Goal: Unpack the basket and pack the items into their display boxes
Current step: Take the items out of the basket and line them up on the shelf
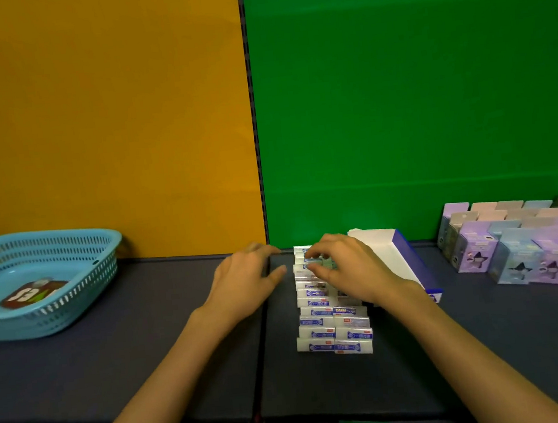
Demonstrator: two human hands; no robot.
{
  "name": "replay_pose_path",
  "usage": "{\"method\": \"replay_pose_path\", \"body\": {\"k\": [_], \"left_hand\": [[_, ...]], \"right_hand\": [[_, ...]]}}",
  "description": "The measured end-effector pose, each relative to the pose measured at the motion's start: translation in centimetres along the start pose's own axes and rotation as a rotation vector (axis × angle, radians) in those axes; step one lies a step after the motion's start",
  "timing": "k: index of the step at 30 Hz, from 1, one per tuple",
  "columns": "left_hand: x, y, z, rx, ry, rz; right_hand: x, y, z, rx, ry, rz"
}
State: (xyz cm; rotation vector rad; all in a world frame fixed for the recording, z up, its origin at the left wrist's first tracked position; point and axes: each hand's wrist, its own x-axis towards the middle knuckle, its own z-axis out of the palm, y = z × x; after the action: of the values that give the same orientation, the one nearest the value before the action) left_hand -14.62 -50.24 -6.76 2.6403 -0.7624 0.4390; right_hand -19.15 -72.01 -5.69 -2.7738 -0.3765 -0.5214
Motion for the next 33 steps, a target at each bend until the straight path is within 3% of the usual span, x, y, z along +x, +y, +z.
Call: {"method": "replay_pose_path", "body": {"k": [9, 17, 25, 33], "left_hand": [[-6.3, -4.2, -6.6, 0.087, 0.068, -0.158], [-12.9, -9.9, -12.0, 0.14, 0.134, -0.296], [-19.5, -18.5, -18.4, 0.163, 0.199, -0.378], [-23.7, -27.1, -24.6, 0.116, 0.194, -0.334]], "right_hand": [[2.0, -6.4, 1.8, 0.047, -0.006, -0.195], [5.3, -16.0, 4.2, 0.088, -0.019, -0.337], [8.2, -26.7, 6.8, 0.088, -0.002, -0.376], [11.9, -35.7, 8.4, -0.024, 0.004, -0.296]]}}
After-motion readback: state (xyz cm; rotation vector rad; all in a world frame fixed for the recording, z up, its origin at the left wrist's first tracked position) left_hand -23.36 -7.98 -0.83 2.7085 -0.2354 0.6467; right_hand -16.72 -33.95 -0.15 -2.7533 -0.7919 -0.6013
